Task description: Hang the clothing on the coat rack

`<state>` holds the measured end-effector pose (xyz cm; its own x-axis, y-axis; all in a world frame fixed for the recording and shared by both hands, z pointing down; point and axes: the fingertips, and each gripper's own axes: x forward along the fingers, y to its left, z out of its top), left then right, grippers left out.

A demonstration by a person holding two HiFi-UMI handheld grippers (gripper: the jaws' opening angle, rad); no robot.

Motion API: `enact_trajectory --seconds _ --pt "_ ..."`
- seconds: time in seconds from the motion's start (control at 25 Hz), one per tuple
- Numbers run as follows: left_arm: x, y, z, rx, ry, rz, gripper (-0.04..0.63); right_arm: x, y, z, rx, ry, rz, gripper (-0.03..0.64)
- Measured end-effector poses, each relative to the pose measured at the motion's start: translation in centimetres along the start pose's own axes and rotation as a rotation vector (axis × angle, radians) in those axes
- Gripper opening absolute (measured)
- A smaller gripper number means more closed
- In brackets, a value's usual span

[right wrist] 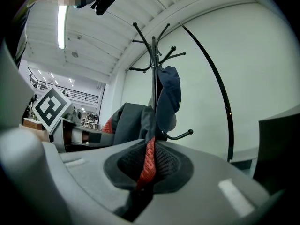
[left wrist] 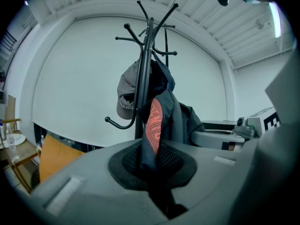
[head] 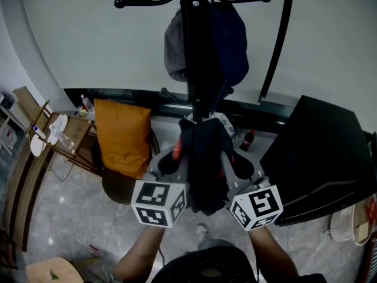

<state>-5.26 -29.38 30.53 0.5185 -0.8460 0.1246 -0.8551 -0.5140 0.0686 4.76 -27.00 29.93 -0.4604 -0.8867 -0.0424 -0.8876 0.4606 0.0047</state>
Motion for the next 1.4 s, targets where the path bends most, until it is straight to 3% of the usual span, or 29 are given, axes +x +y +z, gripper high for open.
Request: enact_trajectory --seconds 1.4 --pt "5.0 2.3 -1.7 -0.005 0.049 0.019 0.026 5.7 -1.0 -3.3 0.048 0.043 0.077 0.029"
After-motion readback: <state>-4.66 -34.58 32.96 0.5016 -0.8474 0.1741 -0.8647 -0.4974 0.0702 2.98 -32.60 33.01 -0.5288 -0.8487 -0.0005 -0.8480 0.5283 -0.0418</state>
